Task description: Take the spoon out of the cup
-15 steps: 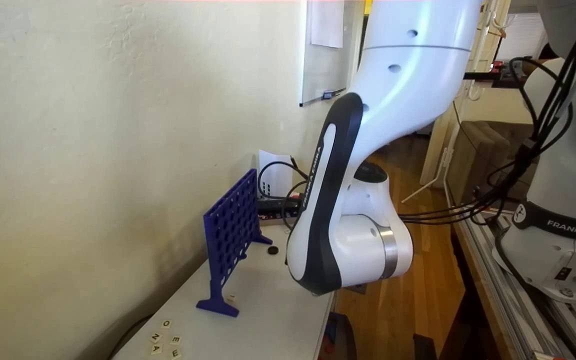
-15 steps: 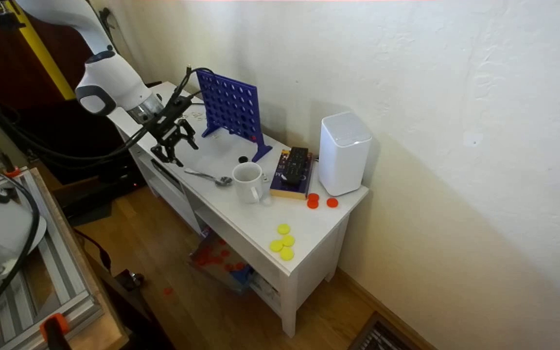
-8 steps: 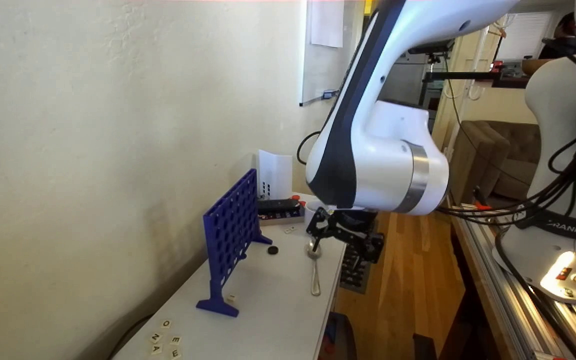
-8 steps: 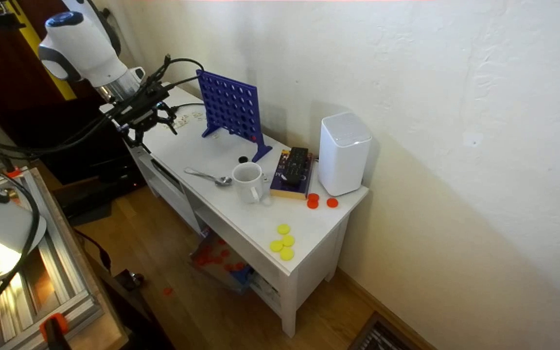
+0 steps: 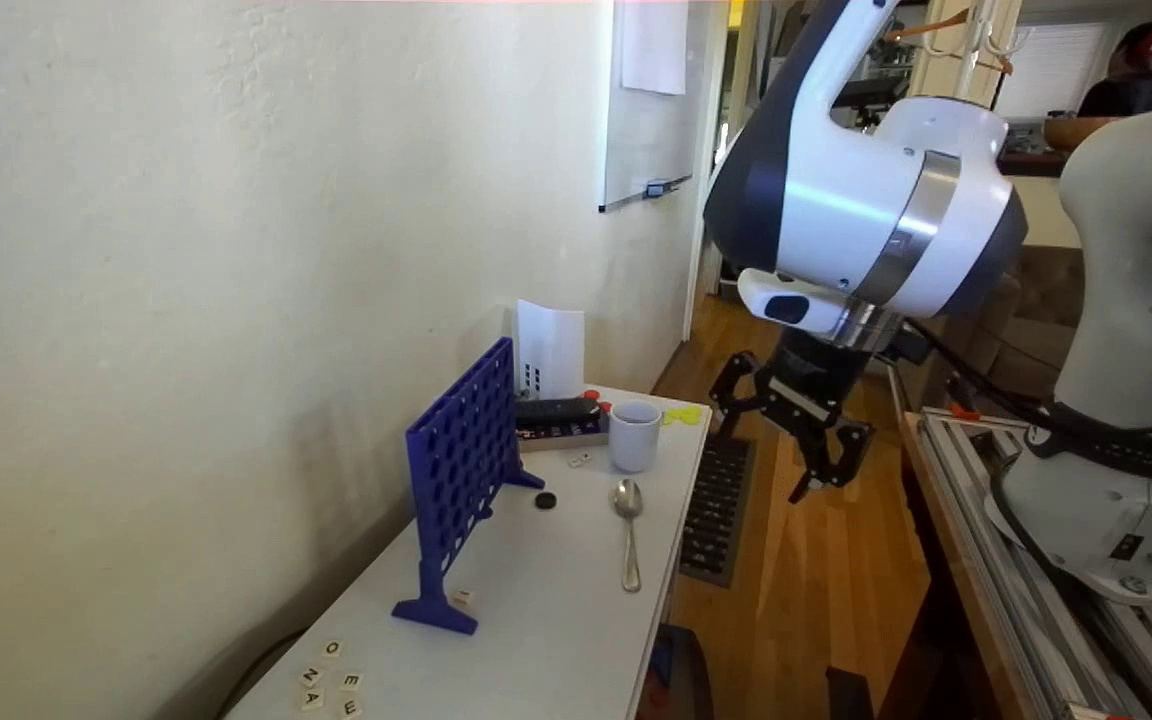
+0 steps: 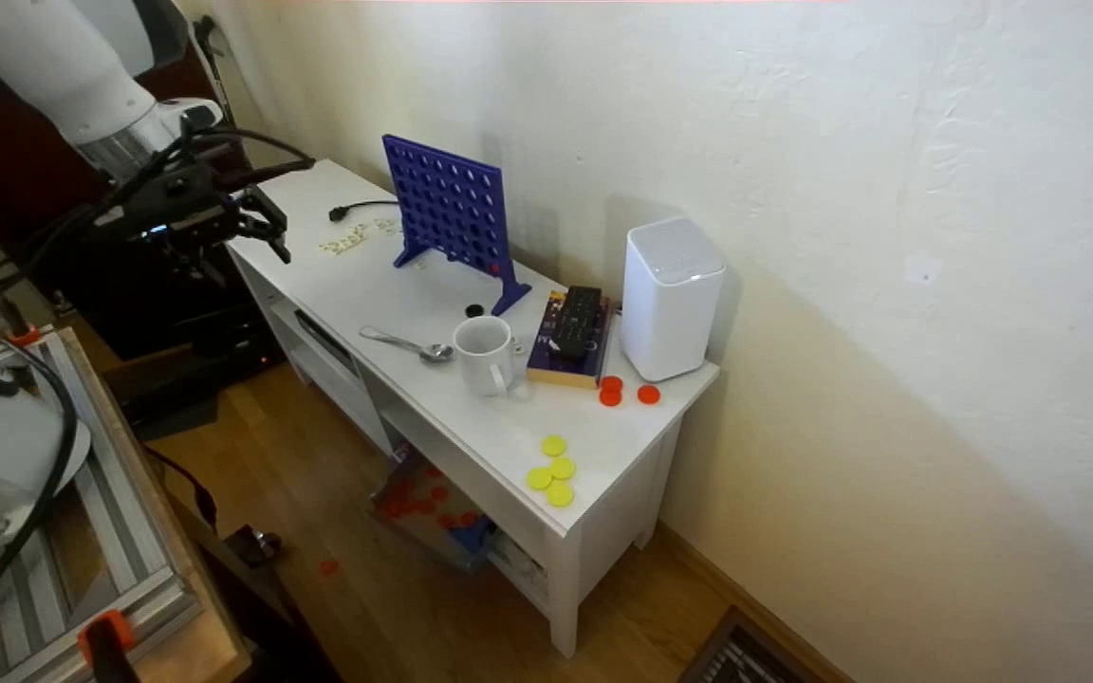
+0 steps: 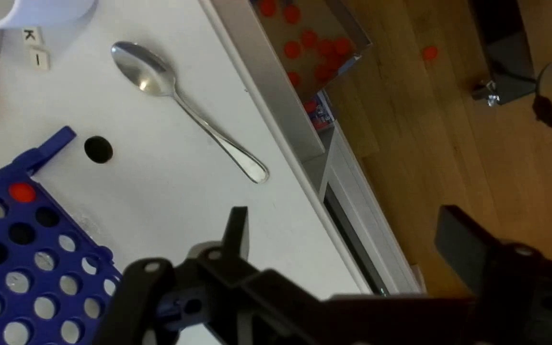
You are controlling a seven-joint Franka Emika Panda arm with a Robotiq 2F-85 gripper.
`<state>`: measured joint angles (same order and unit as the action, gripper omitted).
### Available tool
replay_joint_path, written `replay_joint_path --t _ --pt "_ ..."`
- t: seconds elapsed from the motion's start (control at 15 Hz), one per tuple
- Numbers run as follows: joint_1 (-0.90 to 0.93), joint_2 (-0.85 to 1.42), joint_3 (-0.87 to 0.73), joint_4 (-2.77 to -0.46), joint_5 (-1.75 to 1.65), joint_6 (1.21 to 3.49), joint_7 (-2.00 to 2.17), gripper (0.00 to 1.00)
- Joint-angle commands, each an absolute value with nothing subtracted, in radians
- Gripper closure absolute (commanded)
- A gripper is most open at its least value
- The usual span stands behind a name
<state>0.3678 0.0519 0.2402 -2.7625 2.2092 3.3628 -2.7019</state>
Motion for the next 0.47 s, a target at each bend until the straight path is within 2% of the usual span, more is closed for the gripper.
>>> replay_joint_path --t 0.0,0.13,0.2,0.4 --pt "0.353 -0.038 0.274 -2.761 2.485 3.374 -2.754 0.00" --pt "0.368 -0.075 0.267 -2.753 2.635 3.390 -2.759 0.00" --pt "0.368 -0.014 0.264 -2.752 2.510 3.370 -2.712 0.00" --pt "0.371 -0.020 0.264 -2.753 2.514 3.370 -2.705 0.00"
